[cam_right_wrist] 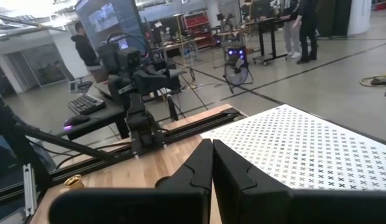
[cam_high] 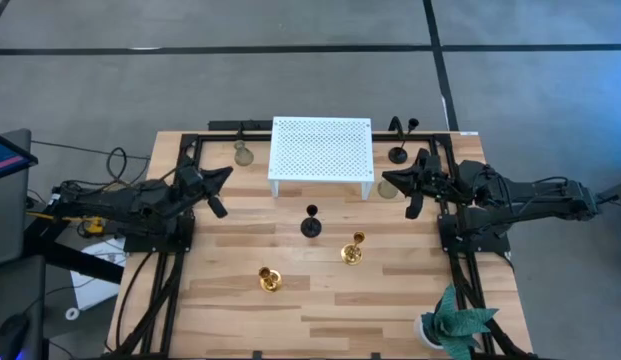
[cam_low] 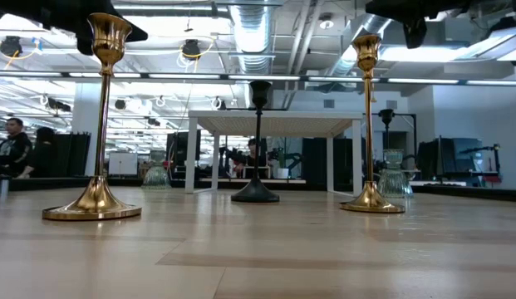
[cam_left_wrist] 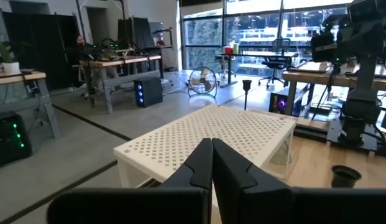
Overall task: Pick & Place candle stick holders
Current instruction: Put the top transparent candle holder on the shelf
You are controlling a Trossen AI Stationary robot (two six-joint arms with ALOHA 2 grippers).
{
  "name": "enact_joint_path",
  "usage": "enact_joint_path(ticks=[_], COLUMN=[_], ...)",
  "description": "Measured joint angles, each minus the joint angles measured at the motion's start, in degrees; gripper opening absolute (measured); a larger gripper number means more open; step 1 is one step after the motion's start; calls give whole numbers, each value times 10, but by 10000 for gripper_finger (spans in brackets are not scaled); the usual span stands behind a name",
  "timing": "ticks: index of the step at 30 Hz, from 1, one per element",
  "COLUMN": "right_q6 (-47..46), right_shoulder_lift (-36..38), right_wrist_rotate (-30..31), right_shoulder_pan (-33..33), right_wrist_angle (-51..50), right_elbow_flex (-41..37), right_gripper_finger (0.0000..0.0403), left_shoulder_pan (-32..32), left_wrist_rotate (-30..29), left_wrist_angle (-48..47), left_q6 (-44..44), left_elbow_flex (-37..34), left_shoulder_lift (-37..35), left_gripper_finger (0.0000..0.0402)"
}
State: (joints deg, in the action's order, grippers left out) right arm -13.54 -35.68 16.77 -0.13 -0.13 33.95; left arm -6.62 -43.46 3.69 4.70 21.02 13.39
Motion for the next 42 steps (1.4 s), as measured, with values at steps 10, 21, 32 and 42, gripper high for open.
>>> enact_joint_path(ticks=[10,21,32,42], right_q6=[0,0,0,6], right_shoulder_lift=[0,0,0,0], right_wrist_rotate=[0,1,0,0], right_shoulder_pan=[0,0,0,0], right_wrist_angle=[8,12,11,8], right_elbow_flex=[0,0,0,0], right_gripper_finger=[0,0,0,0], left_shoulder_pan=[143,310,388,400], left_wrist_rotate=[141,272,268,268], left_wrist_angle=[-4,-21,-22,-22], left_q6=[-4,-39,-32,-35], left_elbow_flex=[0,0,0,0], left_shoulder_lift=[6,75,130,133], left_gripper_finger=[5,6,7,13])
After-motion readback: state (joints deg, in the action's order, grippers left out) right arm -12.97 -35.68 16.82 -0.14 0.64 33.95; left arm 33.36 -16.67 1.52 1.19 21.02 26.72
